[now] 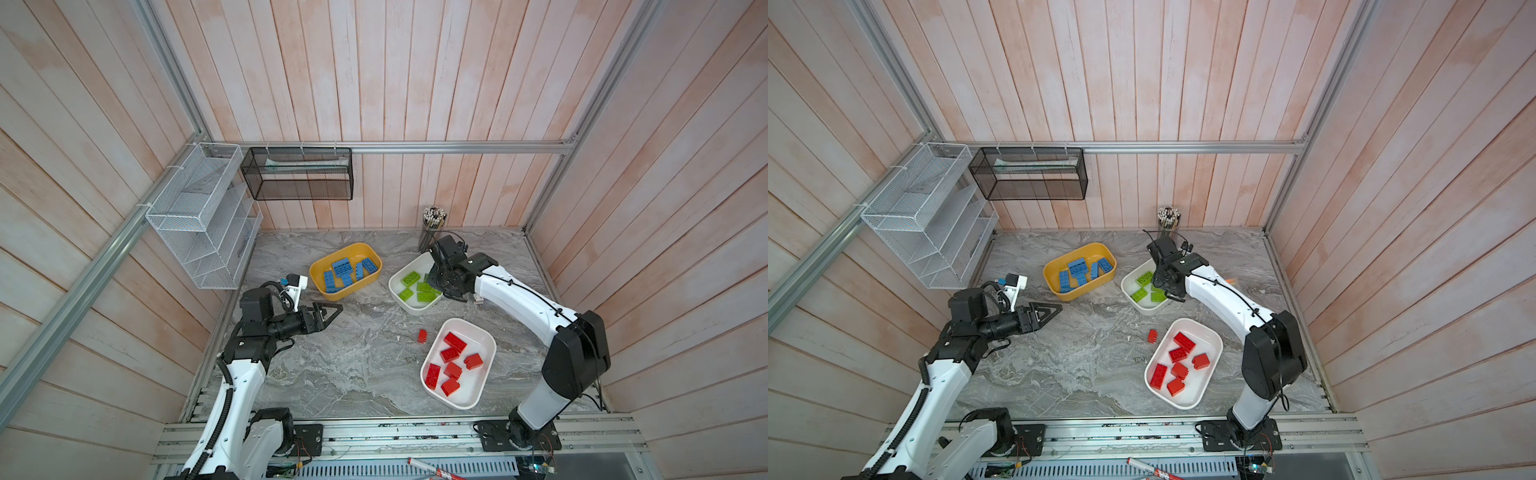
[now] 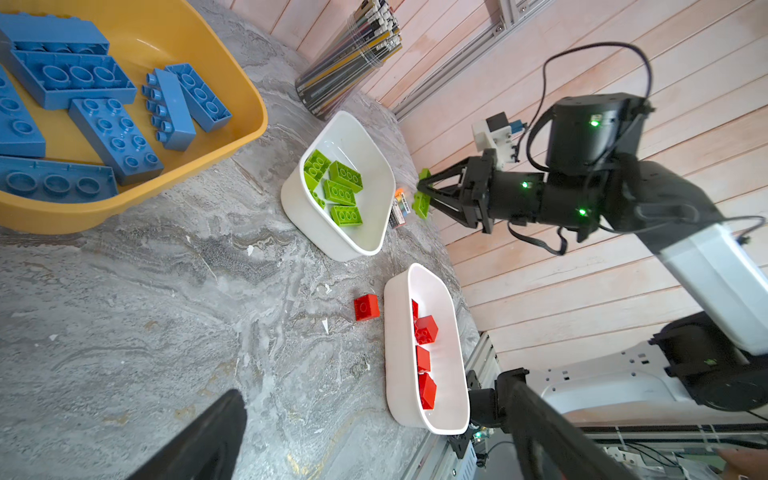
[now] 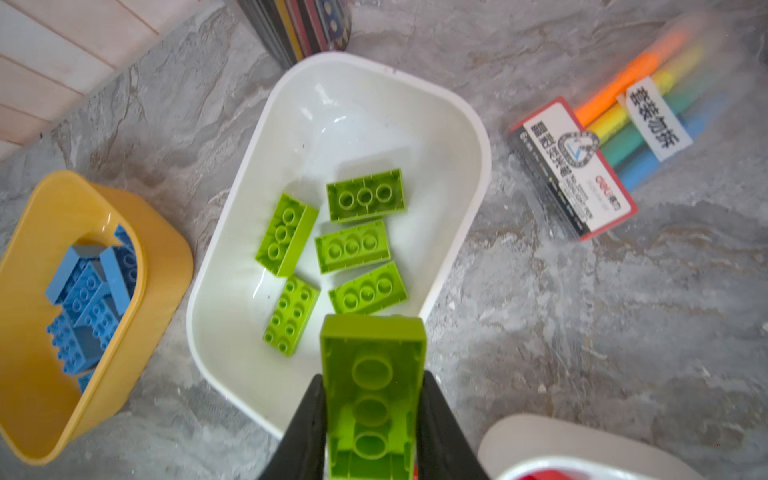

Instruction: Sort the legos into containers by color

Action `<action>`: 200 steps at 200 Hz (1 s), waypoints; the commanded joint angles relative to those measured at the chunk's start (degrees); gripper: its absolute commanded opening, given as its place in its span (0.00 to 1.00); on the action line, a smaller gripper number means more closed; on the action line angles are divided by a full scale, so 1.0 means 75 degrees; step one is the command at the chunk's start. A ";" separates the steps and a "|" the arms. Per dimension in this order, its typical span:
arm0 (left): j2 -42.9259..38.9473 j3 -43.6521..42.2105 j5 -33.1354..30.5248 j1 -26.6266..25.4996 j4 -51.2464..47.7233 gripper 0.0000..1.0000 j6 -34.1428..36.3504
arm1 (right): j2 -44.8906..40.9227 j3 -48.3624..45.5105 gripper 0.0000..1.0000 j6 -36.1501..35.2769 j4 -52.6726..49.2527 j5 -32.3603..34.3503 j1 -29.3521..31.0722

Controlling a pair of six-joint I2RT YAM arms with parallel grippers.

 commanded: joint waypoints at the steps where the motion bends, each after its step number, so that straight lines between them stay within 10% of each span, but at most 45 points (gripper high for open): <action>1: -0.0055 0.0217 0.0262 -0.0021 0.0323 1.00 -0.0199 | 0.0764 0.0486 0.22 -0.0752 0.1020 -0.0776 -0.0323; 94: 0.0093 0.0302 0.0188 -0.0093 0.0191 1.00 -0.0058 | 0.2938 0.1836 0.44 -0.0382 0.2050 -0.2218 -0.1098; 200: 0.0146 0.0087 0.0100 -0.0093 0.0071 1.00 0.0279 | -0.1465 -0.2003 0.60 0.0878 -0.0031 -0.1168 0.1072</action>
